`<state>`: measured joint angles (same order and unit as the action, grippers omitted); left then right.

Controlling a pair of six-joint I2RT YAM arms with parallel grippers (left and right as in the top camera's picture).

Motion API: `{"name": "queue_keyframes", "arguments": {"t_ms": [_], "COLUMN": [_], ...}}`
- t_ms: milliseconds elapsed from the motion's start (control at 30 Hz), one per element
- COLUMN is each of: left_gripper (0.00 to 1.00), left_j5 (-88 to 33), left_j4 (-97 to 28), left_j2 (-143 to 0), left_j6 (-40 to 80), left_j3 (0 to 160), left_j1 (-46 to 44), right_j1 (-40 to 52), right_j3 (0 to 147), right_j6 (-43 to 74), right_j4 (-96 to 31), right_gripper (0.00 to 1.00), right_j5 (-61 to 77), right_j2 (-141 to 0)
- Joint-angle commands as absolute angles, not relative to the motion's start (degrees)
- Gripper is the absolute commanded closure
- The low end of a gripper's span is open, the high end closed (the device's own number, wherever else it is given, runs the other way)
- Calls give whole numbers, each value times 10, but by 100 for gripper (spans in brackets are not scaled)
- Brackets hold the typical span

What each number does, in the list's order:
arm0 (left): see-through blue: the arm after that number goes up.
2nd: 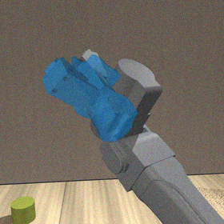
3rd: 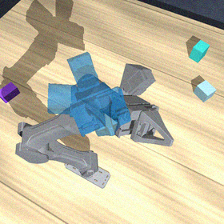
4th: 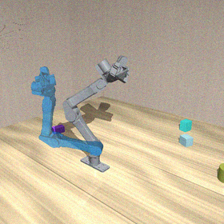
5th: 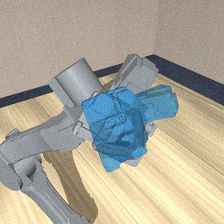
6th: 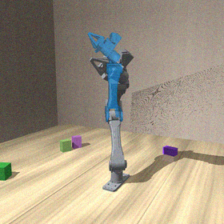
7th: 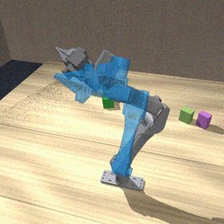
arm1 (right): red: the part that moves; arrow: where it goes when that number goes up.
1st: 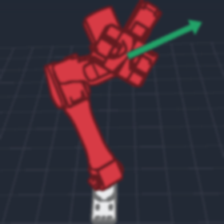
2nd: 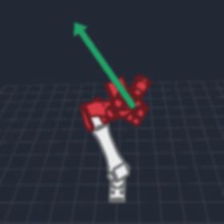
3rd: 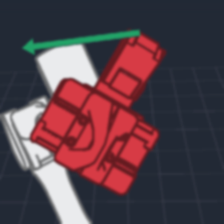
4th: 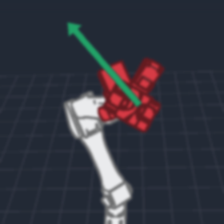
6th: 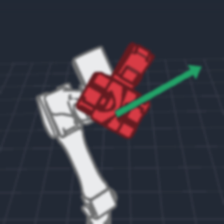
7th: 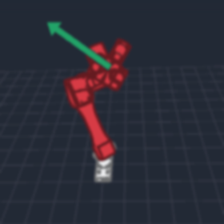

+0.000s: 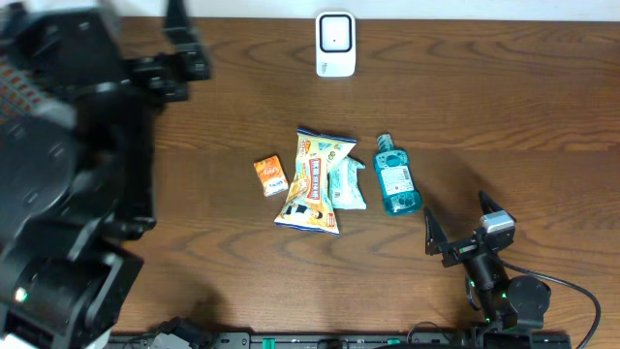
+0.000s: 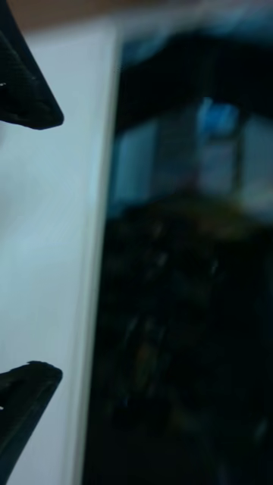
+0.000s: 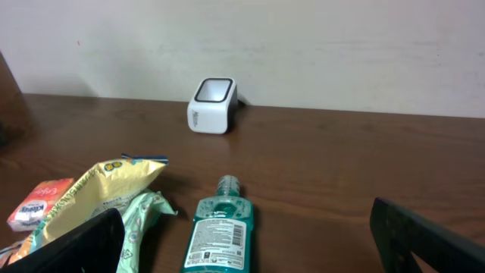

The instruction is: Scan the item barcode

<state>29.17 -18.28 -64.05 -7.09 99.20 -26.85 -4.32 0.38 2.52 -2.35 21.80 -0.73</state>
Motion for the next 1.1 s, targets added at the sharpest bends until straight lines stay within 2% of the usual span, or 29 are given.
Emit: {"name": "queue_keyframes", "arguments": {"t_ms": [0, 233, 433, 867, 967, 1067], "left_gripper": [2, 2, 2, 2, 2, 2], "left_j5": [417, 430, 375, 267, 214, 166], "left_j4": [-164, -190, -190, -141, -145, -149], "left_j2": [-635, -630, -600, -371, -314, -262], "left_j6": [-191, -192, -188, -187, -183, -167], "left_j3": [989, 976, 904, 719, 692, 665], "left_j1": [-265, -257, -257, -250, -225, -183], "right_j1": [-40, -40, -40, -40, -40, -40], "right_j3": [3, 3, 3, 3, 3, 3], "right_j6": [21, 21, 21, 21, 69, 200], "right_j4": [-26, -26, -26, -26, -26, -26], "right_gripper": [1, 1, 1, 1, 1, 1], "right_j5": [215, 215, 215, 214, 240, 292], "right_j2": [-7, -7, -7, -7, -7, -7]}}
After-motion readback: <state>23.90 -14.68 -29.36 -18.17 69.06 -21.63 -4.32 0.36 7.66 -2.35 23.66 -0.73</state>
